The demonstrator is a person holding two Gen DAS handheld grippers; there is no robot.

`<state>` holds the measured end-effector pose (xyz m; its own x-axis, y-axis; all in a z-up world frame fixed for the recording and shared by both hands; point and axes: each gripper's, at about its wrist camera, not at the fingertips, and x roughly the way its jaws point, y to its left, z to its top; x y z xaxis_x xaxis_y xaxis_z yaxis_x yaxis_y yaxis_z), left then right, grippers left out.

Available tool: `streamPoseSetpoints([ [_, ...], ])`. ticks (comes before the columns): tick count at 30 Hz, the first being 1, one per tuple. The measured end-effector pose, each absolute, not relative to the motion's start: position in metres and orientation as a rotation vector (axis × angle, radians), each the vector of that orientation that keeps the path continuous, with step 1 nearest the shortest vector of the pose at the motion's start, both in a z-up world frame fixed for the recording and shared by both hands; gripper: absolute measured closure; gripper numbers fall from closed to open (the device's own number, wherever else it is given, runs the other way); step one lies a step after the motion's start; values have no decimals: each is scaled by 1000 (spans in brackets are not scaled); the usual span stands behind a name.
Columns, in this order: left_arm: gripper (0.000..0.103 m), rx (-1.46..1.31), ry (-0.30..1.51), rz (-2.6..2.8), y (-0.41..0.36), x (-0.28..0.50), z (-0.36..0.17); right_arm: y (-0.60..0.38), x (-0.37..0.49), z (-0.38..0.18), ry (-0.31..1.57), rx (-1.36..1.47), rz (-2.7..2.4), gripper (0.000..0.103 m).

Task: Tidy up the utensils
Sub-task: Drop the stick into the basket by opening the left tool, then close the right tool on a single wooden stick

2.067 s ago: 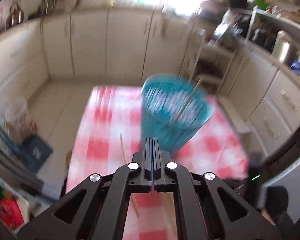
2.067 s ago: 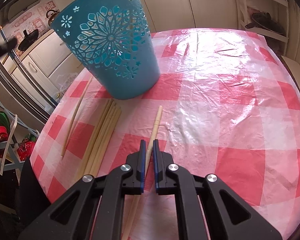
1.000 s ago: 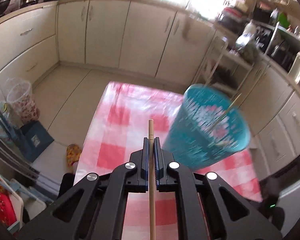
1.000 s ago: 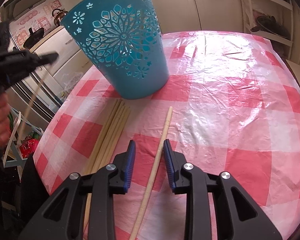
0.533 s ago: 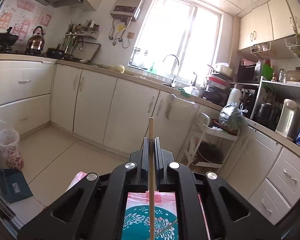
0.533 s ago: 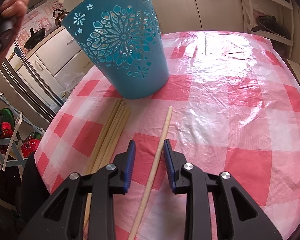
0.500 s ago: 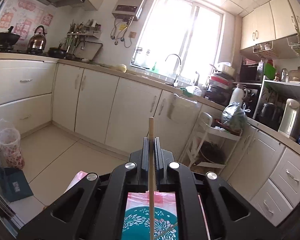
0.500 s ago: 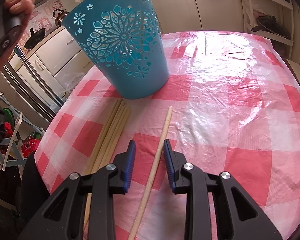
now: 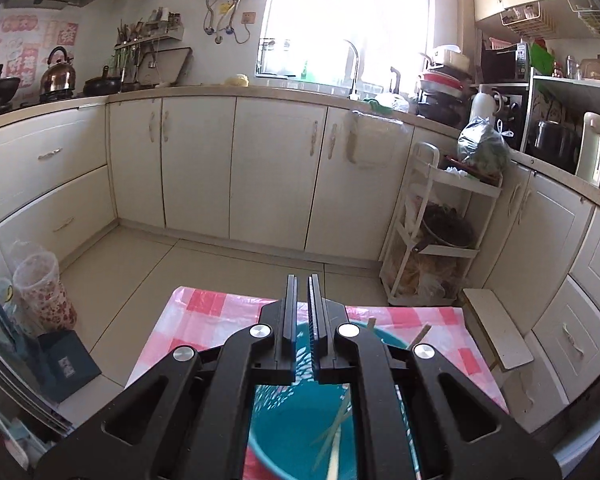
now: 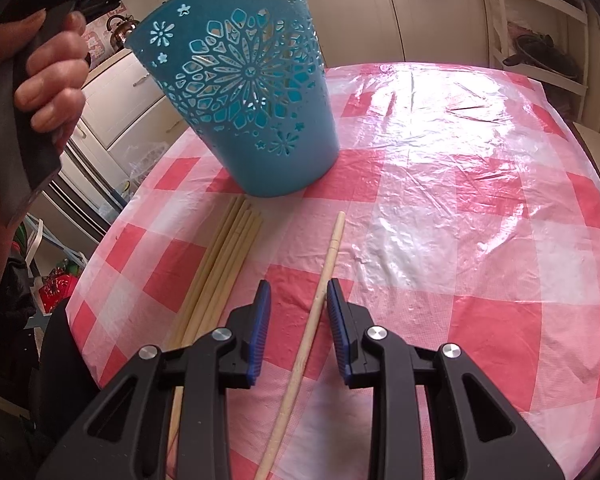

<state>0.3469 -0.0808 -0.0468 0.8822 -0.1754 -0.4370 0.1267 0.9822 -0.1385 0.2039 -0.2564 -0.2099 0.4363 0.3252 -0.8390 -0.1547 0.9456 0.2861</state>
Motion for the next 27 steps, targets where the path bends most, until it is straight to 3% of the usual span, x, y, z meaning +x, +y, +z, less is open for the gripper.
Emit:
streamPoseSetpoints([
  [1, 91, -111, 466, -153, -75, 341, -47, -256, 204, -210, 1080, 174, 300, 74],
  [3, 68, -126, 458, -124, -57, 325, -48, -256, 203, -210, 1080, 173, 301, 74],
  [4, 46, -136, 444, -99, -45, 314, -47, -257, 203, -210, 1080, 174, 301, 74],
  [5, 35, -147, 423, -65, -33, 300, -49, -257, 203, -210, 1080, 175, 301, 74],
  [7, 27, -153, 407, -34, -12, 281, -56, -257, 202, -210, 1077, 163, 293, 78],
  [13, 19, -142, 509, 36, 32, 246, -110, -253, 199, -210, 1065, 90, 248, 93],
  [17, 16, -138, 575, 35, 44, 235, -138, -252, 198, -207, 1077, 54, 233, 94],
  [20, 15, -130, 596, 27, 44, 232, -151, -248, 199, -207, 1098, 30, 240, 86],
  [23, 15, -106, 612, 12, 38, 229, -160, -238, 199, -207, 1093, -47, 217, 86],
  [25, 15, -100, 619, -4, 33, 227, -162, -234, 200, -207, 1092, -88, 196, 95],
  [27, 14, -87, 616, -16, 28, 226, -161, -238, 200, -204, 1110, -48, 212, 97],
])
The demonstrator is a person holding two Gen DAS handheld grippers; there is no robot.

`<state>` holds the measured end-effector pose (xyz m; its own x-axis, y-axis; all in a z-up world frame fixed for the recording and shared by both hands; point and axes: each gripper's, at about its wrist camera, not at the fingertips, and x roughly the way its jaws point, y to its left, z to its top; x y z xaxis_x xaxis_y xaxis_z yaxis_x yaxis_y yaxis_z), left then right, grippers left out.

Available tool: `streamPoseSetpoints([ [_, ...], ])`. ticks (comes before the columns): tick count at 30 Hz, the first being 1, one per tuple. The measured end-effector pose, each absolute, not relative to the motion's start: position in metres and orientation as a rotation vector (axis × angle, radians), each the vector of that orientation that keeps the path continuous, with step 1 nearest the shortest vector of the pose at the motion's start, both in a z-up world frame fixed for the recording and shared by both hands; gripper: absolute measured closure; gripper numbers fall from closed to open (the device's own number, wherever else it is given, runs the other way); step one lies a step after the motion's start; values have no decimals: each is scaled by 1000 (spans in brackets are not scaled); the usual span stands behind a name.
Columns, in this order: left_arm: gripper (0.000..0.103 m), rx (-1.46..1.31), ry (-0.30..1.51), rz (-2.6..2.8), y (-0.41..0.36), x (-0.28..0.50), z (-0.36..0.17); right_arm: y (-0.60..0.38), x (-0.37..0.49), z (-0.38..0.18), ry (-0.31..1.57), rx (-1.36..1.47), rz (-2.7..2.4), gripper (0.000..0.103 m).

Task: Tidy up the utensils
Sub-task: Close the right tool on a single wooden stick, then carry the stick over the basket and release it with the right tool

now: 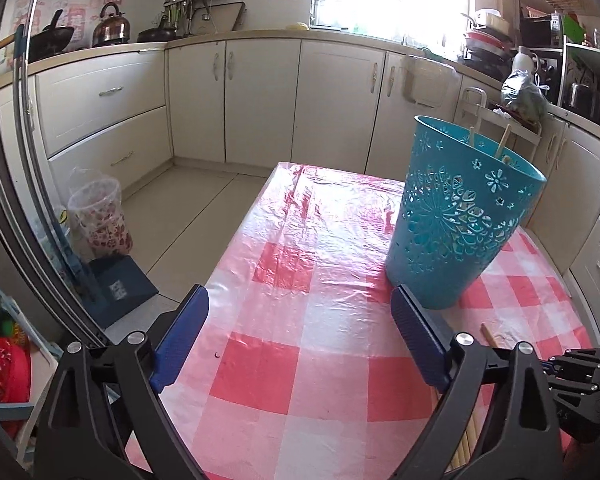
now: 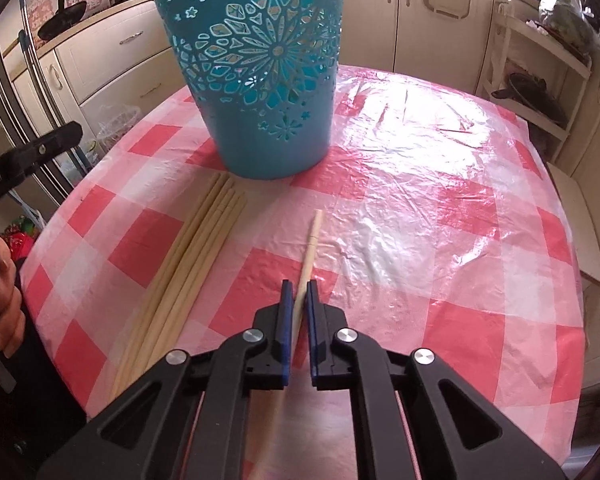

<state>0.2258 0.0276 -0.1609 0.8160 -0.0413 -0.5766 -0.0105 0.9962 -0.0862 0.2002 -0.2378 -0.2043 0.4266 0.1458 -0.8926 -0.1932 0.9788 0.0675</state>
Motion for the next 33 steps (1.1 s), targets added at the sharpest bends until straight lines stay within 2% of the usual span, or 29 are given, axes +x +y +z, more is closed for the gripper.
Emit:
streamPoseSetpoints([
  [6, 12, -60, 616, -37, 17, 224, -161, -233, 209, -208, 1147, -98, 202, 93],
  [11, 12, -38, 608, -39, 12, 222, -159, -227, 209, -211, 1124, -129, 208, 97],
  [17, 11, -37, 614, -42, 10, 219, -159, -257, 202, -201, 1097, 125, 258, 97],
  [26, 10, -52, 625, -39, 13, 214, -159, -283, 190, -148, 915, 474, 430, 97],
  [33, 9, -77, 620, -34, 17, 208, -154, -280, 215, -71, 661, 586, 484, 97],
])
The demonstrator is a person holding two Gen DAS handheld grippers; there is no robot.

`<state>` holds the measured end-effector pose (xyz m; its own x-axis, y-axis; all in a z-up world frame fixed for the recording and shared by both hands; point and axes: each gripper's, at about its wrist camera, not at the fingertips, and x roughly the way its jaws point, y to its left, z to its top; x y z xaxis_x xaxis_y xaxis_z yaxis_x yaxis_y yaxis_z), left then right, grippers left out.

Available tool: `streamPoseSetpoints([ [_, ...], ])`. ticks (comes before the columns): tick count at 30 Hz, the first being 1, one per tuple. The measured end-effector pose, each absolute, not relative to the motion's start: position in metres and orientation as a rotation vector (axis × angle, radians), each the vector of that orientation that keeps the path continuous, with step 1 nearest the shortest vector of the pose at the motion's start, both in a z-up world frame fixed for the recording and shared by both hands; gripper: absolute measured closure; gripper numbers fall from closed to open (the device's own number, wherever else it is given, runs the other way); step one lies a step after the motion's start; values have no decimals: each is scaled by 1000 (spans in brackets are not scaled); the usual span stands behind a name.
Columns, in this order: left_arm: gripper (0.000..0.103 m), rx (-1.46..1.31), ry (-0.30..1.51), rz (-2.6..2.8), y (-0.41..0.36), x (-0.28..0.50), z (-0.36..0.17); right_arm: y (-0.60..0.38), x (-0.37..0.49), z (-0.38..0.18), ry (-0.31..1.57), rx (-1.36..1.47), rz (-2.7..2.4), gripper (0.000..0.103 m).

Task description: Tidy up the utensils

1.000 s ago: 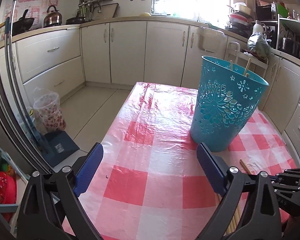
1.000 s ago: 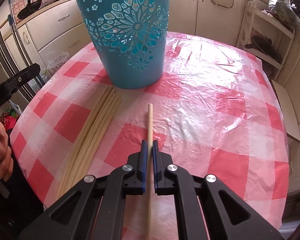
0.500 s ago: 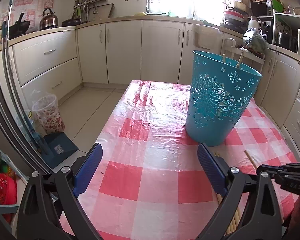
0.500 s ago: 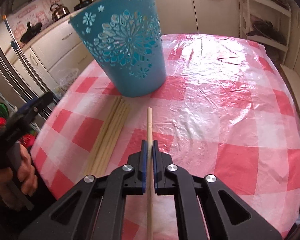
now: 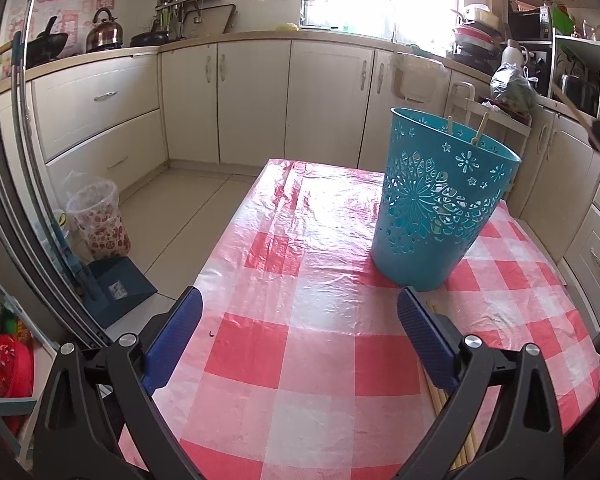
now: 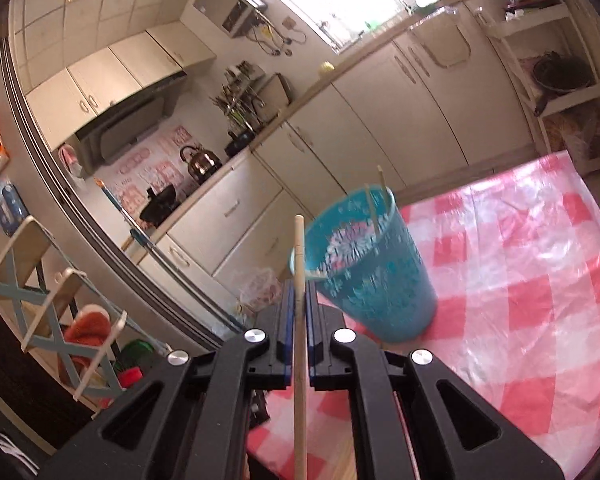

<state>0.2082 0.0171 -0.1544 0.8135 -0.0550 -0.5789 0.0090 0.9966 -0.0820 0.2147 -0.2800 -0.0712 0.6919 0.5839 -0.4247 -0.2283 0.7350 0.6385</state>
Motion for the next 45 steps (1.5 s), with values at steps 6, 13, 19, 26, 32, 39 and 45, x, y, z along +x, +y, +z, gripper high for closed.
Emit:
streamPoseSetpoints([
  [6, 8, -88, 610, -38, 18, 205, -153, -263, 279, -35, 481, 583, 413, 97],
  [13, 8, -146, 640, -41, 30, 212, -160, -250, 339, -52, 440, 523, 274, 94],
  [19, 8, -204, 649, -35, 41, 216, -162, -241, 339, -75, 497, 432, 269, 94],
  [26, 8, -207, 647, -27, 41, 212, -157, -240, 324, -80, 570, 355, 281, 85],
  [32, 8, -174, 622, -11, 36, 197, -139, -249, 259, -48, 491, 301, 259, 66],
  [39, 8, -156, 626, -11, 32, 172, -128, -243, 179, -104, 698, 224, 237, 66],
  [45, 8, -129, 666, -16, 27, 158, -131, -229, 170, -173, 939, 212, 243, 83],
])
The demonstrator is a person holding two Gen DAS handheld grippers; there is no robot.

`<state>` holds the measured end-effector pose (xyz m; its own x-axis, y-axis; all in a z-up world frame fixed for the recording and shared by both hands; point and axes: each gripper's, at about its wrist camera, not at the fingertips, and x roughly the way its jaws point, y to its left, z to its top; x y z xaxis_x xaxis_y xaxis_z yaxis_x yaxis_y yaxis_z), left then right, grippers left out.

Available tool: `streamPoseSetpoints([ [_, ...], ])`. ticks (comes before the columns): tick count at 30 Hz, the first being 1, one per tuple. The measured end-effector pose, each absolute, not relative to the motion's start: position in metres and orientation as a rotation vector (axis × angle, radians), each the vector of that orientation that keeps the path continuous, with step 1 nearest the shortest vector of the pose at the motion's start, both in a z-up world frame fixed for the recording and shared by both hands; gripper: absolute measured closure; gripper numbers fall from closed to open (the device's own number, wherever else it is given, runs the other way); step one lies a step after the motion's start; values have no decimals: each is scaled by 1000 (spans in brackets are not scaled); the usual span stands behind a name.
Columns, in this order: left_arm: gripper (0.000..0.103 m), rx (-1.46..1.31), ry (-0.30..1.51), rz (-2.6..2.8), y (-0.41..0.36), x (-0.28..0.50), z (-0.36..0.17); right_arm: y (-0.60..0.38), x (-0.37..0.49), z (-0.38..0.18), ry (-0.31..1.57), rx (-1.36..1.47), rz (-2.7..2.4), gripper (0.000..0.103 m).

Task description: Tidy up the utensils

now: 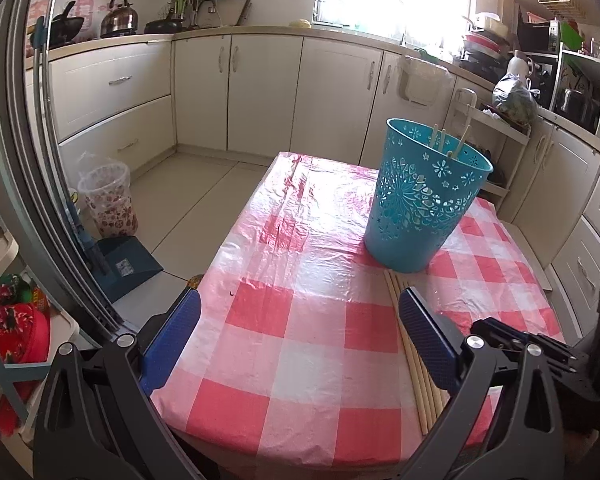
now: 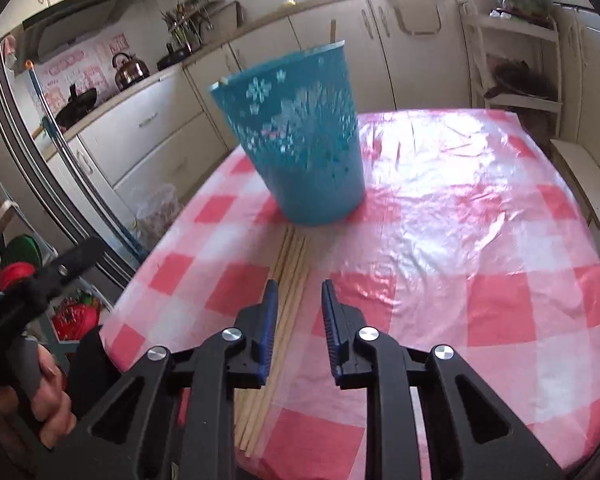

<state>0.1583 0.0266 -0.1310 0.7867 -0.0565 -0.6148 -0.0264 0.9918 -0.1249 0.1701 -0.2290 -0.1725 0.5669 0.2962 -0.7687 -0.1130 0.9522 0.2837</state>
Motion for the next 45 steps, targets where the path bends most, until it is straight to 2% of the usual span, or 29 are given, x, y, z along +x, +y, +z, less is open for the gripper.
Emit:
streamPoseSetpoints([
  [14, 8, -149, 735, 1, 42, 160, -151, -200, 201, -215, 1059, 69, 192, 87],
  [16, 8, -150, 745, -4, 41, 163, -153, -202, 202, -217, 1068, 53, 189, 93],
  [17, 8, -147, 752, -8, 39, 165, -155, -203, 203, -217, 1069, 42, 187, 96],
  [24, 8, -80, 842, -84, 4, 193, -171, -210, 207, -216, 1086, -93, 221, 96],
  [35, 8, -39, 970, -59, -37, 259, -206, -258, 206, -219, 1076, 100, 244, 94],
  [45, 8, 22, 1015, -8, -59, 276, -219, -266, 205, -214, 1088, 177, 278, 94],
])
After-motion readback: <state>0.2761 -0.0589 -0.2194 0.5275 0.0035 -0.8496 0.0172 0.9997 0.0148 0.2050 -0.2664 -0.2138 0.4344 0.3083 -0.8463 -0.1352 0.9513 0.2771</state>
